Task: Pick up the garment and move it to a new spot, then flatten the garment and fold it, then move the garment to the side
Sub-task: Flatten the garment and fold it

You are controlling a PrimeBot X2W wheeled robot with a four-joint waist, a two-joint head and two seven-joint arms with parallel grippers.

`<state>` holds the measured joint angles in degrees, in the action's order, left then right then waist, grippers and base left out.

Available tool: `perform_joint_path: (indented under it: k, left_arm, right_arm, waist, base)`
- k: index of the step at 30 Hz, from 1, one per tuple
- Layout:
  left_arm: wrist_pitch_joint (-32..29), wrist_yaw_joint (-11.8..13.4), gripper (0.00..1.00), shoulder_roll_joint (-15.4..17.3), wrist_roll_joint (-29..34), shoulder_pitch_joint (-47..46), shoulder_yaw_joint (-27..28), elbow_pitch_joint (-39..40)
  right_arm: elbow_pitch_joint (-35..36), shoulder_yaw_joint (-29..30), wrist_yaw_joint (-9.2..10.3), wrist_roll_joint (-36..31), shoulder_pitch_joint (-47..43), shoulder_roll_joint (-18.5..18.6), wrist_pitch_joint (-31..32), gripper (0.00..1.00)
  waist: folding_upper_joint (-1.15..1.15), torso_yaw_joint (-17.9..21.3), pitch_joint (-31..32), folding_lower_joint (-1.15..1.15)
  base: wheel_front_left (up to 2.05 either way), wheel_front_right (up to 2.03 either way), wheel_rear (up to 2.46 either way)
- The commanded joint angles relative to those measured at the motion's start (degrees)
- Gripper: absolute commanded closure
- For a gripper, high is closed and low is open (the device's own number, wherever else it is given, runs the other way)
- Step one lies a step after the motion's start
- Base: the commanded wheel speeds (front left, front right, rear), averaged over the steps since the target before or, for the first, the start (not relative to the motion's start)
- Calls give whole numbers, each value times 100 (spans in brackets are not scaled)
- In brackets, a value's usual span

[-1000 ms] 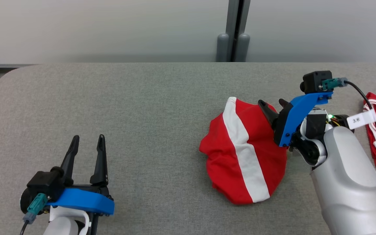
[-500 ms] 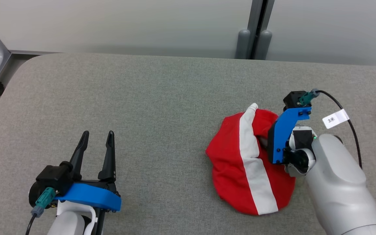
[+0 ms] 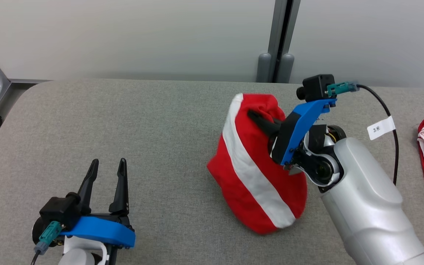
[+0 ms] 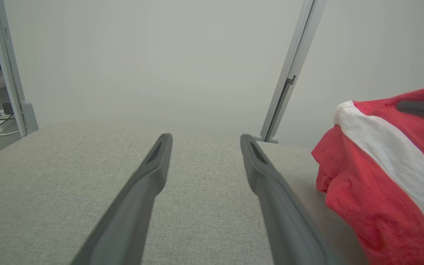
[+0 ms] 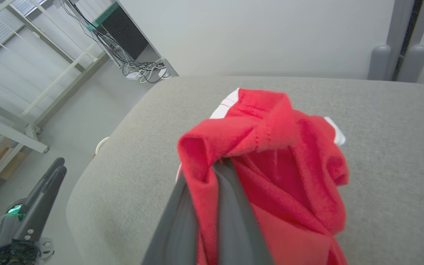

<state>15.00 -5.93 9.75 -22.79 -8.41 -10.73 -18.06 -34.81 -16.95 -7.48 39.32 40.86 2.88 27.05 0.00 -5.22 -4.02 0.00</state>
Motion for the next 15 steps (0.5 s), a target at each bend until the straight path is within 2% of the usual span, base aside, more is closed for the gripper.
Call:
perform_joint_path:
  k: [1, 7, 11, 15]
  left_arm:
    - [24, -13, 0, -13, -21, 5, 9, 22]
    - [24, -25, 0, -20, -19, -22, 39, 49]
    - [24, -31, 0, -43, 7, -32, 61, 64]
    - [24, -39, 0, -63, 28, -19, 82, 71]
  right_arm:
    - [182, -104, -2, 198, 131, 4, -254, 100]
    - [550, -404, -2, 845, 545, 6, -1756, 100]
    - [111, -401, -2, 438, 628, 10, -2459, 100]
    - [-455, -179, -2, -36, 243, 24, -2632, 100]
  waist:
    - [0, 6, 10, 0]
    - [0, 24, -31, 0]
    - [0, 52, -60, 0]
    - [0, 96, -73, 0]
  base:
    - [0, 0, 0]
    - [0, 0, 0]
    - [0, 0, 0]
    - [0, 0, 0]
